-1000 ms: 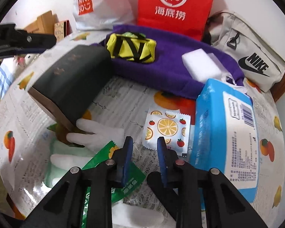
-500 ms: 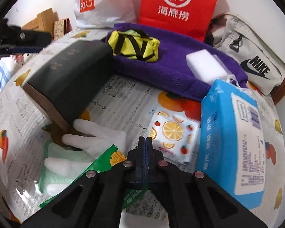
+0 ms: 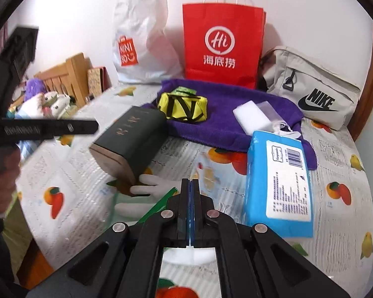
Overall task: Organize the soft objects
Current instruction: 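Grasp the orange-print sachet with the right tool while the left tool grasps the green snack packet, then carry the orange-print sachet and green snack packet over the purple towel with both tools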
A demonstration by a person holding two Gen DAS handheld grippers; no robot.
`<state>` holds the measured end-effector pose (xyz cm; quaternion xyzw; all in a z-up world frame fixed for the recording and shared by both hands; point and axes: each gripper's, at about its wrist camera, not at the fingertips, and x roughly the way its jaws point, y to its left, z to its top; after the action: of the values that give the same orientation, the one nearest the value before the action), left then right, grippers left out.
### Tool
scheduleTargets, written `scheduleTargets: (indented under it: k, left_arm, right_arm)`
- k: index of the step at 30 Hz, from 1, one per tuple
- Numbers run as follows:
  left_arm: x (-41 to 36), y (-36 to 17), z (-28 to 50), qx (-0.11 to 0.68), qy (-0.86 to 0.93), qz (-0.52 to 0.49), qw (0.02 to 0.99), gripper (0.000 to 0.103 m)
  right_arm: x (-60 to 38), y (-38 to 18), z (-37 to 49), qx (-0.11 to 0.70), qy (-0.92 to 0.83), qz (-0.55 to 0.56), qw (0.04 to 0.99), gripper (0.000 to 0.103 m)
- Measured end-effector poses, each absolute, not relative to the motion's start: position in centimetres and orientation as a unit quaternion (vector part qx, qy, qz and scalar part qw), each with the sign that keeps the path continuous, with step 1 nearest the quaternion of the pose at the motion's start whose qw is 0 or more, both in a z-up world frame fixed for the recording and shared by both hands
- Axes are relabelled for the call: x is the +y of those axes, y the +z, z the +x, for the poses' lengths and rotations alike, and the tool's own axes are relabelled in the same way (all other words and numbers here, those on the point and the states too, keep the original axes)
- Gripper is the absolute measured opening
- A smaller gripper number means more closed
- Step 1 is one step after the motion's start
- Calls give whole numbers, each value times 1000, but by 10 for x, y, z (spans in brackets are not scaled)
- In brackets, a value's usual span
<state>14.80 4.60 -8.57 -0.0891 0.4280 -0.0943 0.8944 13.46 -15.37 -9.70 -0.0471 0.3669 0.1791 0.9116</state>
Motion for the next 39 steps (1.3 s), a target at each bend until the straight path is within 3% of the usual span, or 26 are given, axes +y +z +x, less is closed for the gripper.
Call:
scheduleTargets:
  k: [8,17,33,35,39]
  left_arm:
    - [18,-104,122,444,-120,-80,884,42]
    - [-31,-123,101,443,-157,-40,882,56]
    - [-90,-170,111,459,-121,98,875,57]
    - [-92,-172,111,454,-117,105,877,57]
    - [-85,-167,111,450,-115,91,881,44]
  right_arm:
    - [-177,-88,93,350,179,-30,919,0]
    - [-212,-102,61,360,155,-22,920,0]
    - [-252,-118,60,363,133,14,922,0]
    - [-255,-122,62,367,132,18,921,0]
    - [-256,-125,61,370,132,21,920,0]
